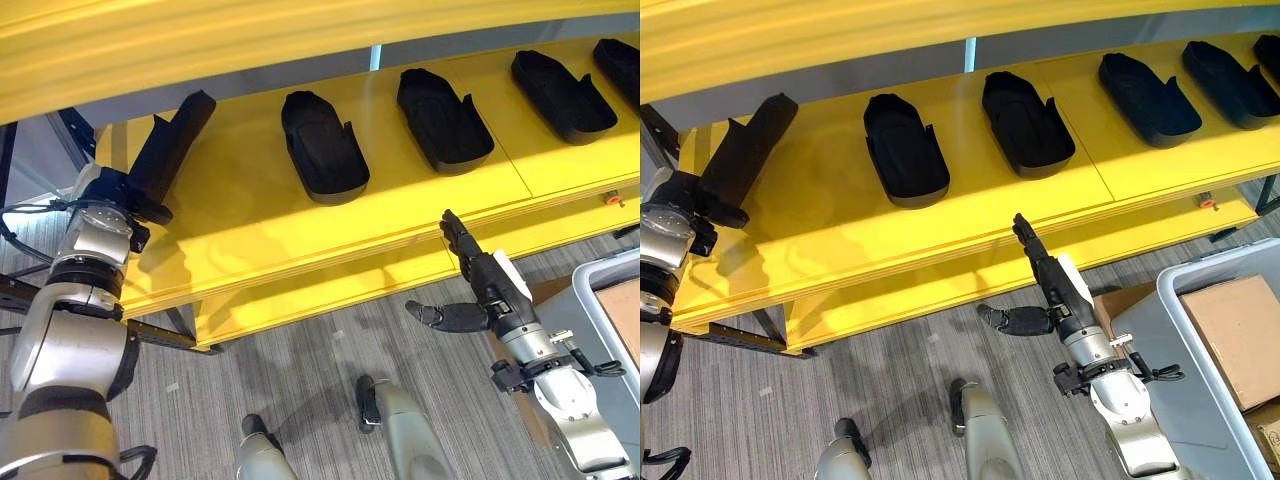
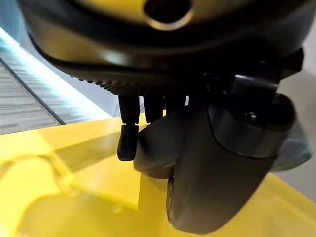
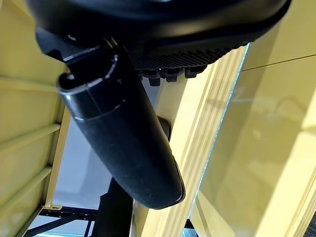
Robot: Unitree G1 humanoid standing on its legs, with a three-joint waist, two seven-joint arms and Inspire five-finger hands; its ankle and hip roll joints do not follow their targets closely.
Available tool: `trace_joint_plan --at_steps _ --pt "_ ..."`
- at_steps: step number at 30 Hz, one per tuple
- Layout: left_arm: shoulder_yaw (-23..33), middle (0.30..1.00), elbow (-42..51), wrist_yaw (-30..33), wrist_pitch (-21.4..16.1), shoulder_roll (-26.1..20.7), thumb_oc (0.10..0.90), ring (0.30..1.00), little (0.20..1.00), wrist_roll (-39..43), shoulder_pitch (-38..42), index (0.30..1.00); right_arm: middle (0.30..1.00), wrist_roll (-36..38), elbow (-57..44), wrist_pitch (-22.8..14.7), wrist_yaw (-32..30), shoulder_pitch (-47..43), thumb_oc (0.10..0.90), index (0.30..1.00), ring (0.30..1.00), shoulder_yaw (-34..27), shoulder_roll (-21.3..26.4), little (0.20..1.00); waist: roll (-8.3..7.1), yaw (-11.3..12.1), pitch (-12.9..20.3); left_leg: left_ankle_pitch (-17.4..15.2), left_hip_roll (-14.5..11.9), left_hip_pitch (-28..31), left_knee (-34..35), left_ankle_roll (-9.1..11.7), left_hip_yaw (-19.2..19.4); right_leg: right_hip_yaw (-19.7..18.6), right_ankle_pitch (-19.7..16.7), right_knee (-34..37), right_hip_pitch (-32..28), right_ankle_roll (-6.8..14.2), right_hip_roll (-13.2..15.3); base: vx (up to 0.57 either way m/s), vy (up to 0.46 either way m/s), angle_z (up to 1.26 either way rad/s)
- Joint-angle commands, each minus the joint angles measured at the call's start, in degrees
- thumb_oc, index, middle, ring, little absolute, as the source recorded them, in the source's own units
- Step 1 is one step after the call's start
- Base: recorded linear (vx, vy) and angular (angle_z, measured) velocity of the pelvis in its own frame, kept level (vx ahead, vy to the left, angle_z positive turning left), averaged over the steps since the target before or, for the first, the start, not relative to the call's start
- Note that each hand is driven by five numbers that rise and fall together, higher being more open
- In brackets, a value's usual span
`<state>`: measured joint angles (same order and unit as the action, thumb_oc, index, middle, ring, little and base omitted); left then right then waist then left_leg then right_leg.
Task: Move parts from the plastic box to the shelf.
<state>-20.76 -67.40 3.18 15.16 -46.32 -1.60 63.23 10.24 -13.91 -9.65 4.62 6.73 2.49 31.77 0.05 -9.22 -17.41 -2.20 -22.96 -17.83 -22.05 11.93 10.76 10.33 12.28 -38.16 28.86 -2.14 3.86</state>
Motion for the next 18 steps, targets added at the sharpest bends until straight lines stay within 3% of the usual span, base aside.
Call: trace_joint_plan --at_steps 1,11,18 --pt "-3.4 1.0 5.9 1.3 -2.2 -4.5 0.9 1.0 1.0 -9.6 7.7 1.0 1.0 2.5 -8.5 -5.2 0.0 -1.6 0.9 1.0 1.0 -4.8 0.3 1.0 0.18 -0.5 4.8 0.0 -1.5 -2.5 -2.5 -3.2 -0.3 -3.3 -0.5 3.3 -4.5 6.6 3.1 0.0 0.0 0.0" --pt "-9.0 1.0 8.1 -4.3 -2.4 -6.2 0.9 1.0 1.0 -16.6 9.2 1.0 1.0 3.2 -8.4 -5.4 1.1 -1.5 0.9 1.0 1.0 -5.4 0.4 1.0 0.34 -0.6 4.7 -0.2 -1.6 -2.9 -3.1 -3.4 -0.2 -3.4 -0.2 2.4 -3.8 6.5 3.0 0.0 0.0 0.0" --pt "-12.6 1.0 12.0 -7.5 -3.9 -7.5 0.9 1.0 1.0 -15.2 10.4 1.0 1.0 4.1 -7.7 -5.3 1.8 -1.6 0.9 1.0 1.0 -5.5 -0.3 1.0 0.69 -0.8 5.0 -0.3 -1.9 -3.3 -3.4 -3.4 -0.3 -3.4 -0.4 2.4 -3.6 6.5 2.9 0.0 0.0 0.0"
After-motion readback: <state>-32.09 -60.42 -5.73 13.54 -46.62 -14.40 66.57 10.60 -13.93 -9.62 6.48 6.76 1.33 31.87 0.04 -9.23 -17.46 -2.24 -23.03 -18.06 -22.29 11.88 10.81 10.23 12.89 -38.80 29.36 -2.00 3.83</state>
